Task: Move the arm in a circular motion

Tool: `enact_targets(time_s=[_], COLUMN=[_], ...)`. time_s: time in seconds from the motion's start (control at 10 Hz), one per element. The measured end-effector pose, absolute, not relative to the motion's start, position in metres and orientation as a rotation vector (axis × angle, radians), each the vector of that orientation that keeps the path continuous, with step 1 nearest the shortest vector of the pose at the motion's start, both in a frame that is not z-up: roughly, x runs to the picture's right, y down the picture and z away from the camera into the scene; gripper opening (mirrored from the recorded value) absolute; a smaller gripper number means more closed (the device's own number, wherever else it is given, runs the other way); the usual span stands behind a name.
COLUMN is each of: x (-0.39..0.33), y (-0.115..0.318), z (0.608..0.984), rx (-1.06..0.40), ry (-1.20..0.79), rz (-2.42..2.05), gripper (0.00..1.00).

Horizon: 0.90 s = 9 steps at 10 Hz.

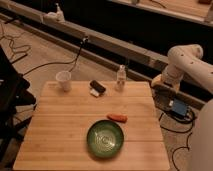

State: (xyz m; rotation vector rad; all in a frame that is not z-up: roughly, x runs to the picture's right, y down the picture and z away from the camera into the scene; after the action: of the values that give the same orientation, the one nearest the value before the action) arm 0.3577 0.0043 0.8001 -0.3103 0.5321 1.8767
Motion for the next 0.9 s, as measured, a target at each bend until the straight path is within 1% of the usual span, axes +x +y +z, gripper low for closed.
enact_targets(time_s=[0.4, 0.5, 0.6, 0.8, 0.9], x=[0.3577, 0.3577, 0.3577, 0.3577, 0.3576], y=[0.0043, 0.0043, 0.0043, 0.0043, 0.0043], z=[0.8001, 0.8001, 0.8001, 0.8001, 0.8001], rx=[-0.310, -0.310, -0.310, -0.310, -0.310], ry=[0.532, 0.532, 0.532, 0.532, 0.532], rz=[1.877, 1.877, 1.877, 1.877, 1.877], gripper=[0.80, 0.76, 0.71, 0.47, 0.37])
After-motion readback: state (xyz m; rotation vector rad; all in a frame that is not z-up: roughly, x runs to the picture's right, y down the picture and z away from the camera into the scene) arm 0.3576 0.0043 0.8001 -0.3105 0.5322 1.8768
